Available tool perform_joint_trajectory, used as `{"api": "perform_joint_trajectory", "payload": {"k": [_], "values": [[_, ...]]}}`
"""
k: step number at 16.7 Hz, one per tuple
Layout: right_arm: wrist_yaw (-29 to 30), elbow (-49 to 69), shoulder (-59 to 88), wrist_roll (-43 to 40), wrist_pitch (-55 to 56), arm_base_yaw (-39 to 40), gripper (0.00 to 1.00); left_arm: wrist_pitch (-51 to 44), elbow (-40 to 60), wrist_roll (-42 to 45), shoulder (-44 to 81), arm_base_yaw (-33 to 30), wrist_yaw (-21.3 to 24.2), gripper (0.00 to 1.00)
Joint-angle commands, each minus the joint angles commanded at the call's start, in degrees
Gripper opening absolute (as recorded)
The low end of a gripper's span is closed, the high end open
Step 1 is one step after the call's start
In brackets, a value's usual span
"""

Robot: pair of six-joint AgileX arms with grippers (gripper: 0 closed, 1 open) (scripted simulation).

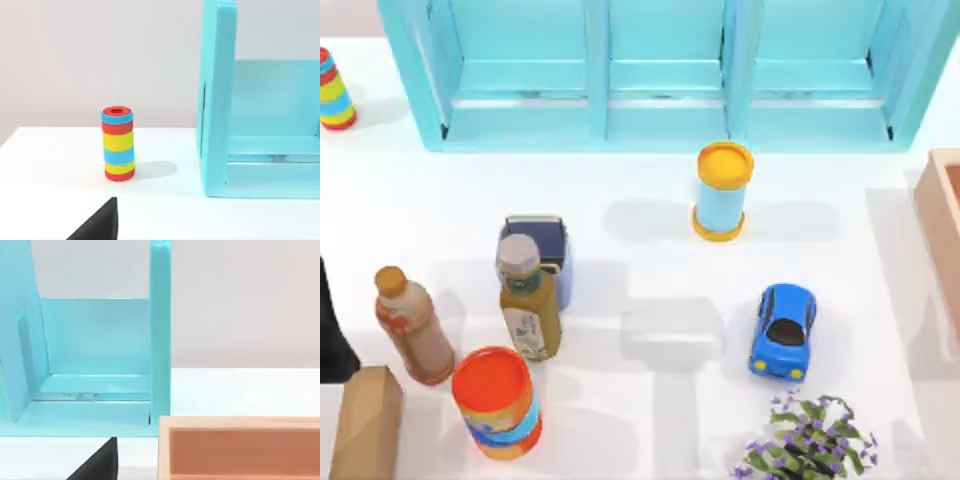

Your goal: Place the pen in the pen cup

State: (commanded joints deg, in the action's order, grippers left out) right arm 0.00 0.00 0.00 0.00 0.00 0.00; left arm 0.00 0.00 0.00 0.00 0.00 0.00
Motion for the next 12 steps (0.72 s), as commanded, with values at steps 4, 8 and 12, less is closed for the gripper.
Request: {"api": "perform_joint_trajectory", "payload": {"k": [4, 8, 12], "values": [[0.0, 0.0, 0.0, 0.0, 0.0, 0.0, 1.0, -1.1, 1.4, -0.2, 1.8, 1.1, 0.7, 1.0], [0.0, 0.0, 0.0, 0.0, 0.0, 0.0, 1.0, -6.8, 9.3, -1.6, 12.7, 7.2, 4.8, 1.0], [0.0, 0.0, 0.0, 0.0, 0.0, 0.0, 1.0, -15.0, 22.1, -3.7, 32.5, 16.5, 11.4, 1.0]]}}
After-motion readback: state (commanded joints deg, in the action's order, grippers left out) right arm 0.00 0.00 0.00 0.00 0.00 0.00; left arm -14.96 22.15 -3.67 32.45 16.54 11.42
